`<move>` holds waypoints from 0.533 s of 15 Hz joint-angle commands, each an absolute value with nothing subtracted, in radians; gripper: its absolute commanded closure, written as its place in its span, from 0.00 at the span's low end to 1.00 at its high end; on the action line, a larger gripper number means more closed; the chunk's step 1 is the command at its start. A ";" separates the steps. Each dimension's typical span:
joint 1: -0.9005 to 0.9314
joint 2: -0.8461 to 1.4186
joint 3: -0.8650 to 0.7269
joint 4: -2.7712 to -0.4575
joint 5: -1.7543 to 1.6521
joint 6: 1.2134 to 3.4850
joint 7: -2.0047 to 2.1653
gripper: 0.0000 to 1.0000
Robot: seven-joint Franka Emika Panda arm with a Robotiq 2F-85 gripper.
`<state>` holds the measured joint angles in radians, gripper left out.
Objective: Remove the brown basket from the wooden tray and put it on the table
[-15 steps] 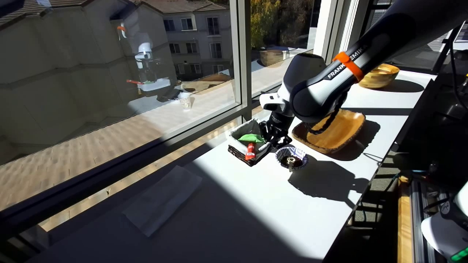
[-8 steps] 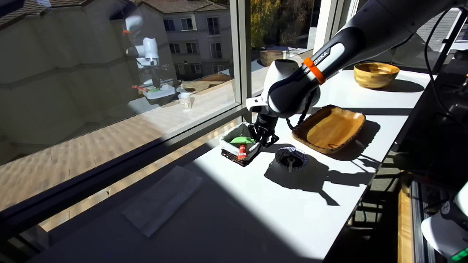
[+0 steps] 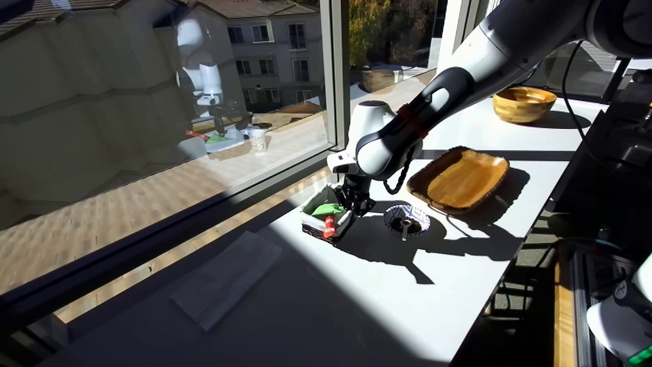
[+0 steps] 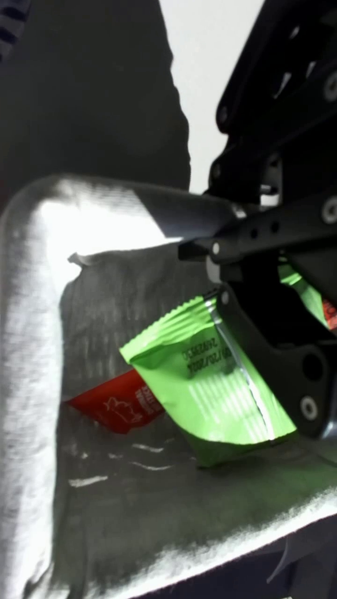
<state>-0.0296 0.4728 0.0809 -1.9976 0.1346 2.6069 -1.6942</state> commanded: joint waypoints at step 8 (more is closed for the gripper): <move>-0.084 0.564 0.117 -1.913 0.082 2.578 -1.660 0.96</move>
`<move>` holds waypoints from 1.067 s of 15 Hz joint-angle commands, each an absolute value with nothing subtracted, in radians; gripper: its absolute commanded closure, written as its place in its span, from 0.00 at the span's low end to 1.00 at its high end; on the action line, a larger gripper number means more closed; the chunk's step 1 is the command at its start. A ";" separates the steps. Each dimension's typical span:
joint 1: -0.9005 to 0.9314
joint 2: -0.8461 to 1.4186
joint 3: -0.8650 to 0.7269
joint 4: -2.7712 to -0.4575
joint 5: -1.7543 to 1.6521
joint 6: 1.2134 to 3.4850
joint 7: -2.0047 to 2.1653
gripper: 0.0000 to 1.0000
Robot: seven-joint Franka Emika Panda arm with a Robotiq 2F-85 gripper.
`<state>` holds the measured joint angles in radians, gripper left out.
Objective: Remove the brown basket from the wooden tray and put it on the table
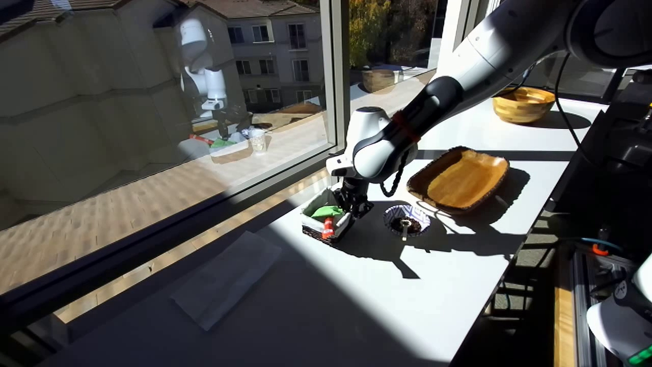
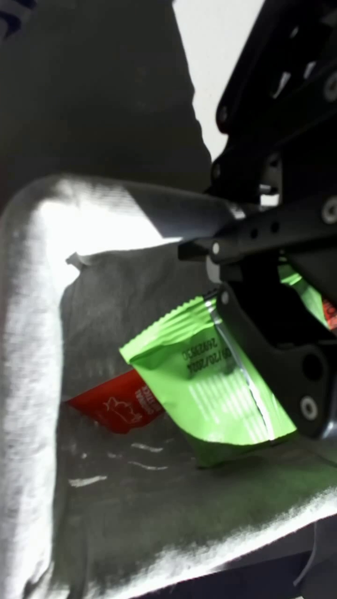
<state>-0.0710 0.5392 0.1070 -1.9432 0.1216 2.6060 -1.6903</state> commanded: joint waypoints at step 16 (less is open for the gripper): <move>-0.057 0.467 0.126 -1.900 0.021 2.440 -1.574 0.09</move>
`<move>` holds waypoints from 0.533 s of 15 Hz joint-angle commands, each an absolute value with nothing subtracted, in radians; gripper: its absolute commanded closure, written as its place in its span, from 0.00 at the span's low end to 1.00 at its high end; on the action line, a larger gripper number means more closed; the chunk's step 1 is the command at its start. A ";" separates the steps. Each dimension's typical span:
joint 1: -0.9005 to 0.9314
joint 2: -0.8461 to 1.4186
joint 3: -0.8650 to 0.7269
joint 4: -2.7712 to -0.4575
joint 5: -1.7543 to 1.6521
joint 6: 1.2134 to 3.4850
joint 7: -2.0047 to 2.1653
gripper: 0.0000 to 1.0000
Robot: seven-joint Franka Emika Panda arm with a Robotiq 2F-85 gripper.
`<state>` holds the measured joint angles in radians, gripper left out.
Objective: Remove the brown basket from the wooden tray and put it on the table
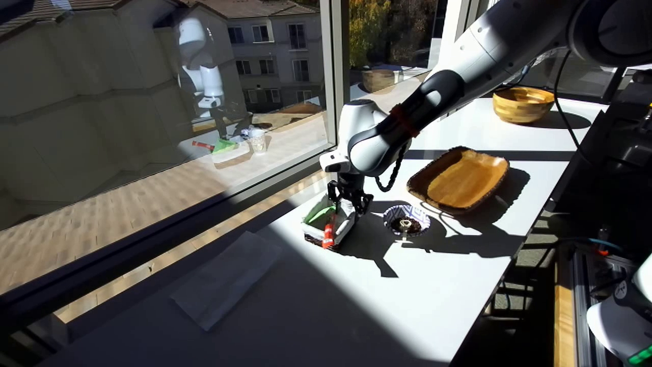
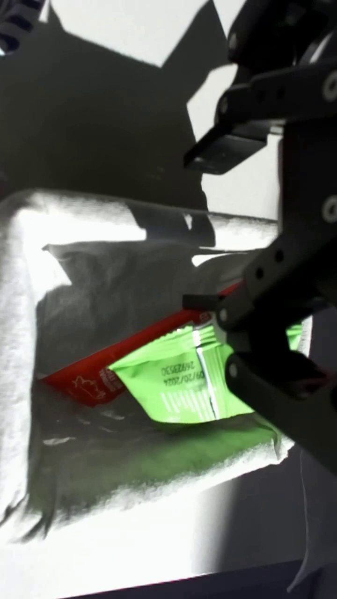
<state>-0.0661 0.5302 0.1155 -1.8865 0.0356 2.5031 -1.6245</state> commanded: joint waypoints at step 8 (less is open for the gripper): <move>0.000 0.283 0.098 -1.978 0.009 2.333 -1.259 0.00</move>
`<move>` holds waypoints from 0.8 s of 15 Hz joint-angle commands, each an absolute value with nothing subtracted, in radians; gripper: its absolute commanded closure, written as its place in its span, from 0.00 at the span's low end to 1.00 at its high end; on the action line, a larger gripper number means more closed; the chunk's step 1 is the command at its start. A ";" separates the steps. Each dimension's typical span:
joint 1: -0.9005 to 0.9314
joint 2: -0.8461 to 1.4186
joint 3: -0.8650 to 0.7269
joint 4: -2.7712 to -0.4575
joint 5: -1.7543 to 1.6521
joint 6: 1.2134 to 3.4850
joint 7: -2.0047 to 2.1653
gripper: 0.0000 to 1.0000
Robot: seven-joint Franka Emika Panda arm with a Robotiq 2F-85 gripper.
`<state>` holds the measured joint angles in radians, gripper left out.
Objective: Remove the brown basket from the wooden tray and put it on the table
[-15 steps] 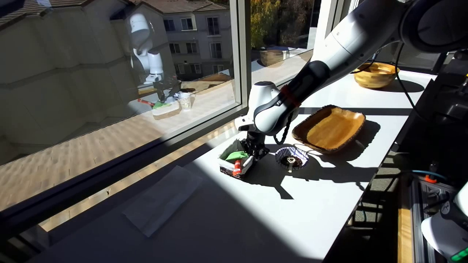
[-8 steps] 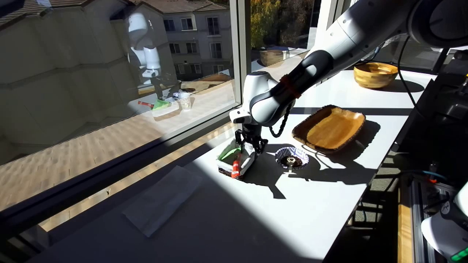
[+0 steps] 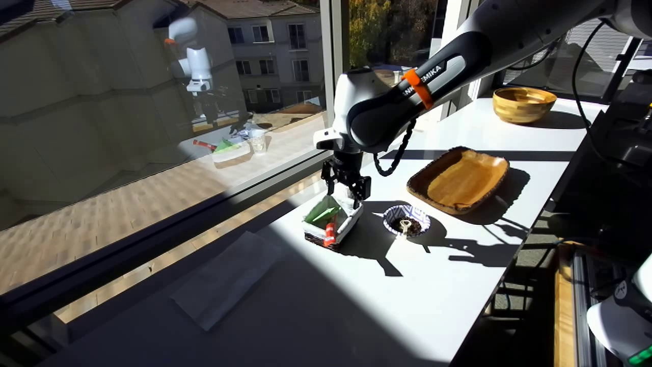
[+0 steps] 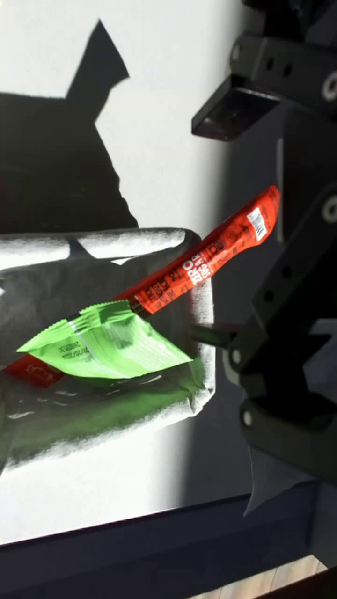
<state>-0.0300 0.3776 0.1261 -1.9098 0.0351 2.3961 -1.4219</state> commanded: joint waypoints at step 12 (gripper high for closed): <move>-0.015 -0.292 0.013 -2.489 -0.060 2.189 -0.653 0.00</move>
<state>-0.0157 -0.1054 0.0308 -2.3066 -0.0224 2.2132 -0.7985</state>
